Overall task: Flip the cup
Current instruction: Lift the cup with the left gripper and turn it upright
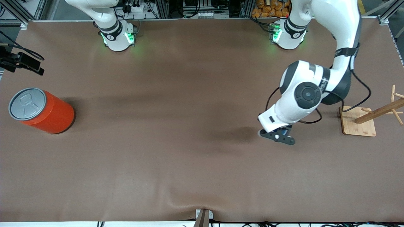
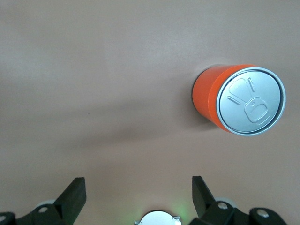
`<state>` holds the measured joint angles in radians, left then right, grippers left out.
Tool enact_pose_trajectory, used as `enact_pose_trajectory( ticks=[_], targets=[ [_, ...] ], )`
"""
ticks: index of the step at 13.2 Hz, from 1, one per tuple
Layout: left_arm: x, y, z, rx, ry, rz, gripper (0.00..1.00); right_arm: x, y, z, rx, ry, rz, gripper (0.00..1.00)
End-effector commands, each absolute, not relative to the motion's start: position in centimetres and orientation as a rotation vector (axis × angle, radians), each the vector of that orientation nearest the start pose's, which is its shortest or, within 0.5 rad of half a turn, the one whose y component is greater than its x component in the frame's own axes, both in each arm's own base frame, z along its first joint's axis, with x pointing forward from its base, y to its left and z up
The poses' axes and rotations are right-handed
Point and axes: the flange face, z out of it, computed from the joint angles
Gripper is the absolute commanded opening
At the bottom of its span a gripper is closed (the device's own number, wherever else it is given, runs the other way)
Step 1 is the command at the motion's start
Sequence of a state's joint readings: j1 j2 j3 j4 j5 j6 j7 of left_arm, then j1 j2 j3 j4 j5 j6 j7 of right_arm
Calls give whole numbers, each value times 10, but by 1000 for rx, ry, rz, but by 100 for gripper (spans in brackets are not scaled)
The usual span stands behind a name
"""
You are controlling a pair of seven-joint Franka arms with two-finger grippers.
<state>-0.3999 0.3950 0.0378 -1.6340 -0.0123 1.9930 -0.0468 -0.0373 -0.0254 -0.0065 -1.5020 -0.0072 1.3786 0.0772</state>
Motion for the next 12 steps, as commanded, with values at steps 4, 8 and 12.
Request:
enact_pose_trajectory(
  ticks=[4,8,12],
  targets=[
    [565,-179,351,-3087,443,-79,0,521,-23,659,-3151,210,169,100],
    [547,-140,309,-3090,449,-162,0,521,-24,659,-3151,215,167,100],
    [535,-135,297,-3093,436,-162,0,521,-27,661,-3150,225,162,100]
  ],
)
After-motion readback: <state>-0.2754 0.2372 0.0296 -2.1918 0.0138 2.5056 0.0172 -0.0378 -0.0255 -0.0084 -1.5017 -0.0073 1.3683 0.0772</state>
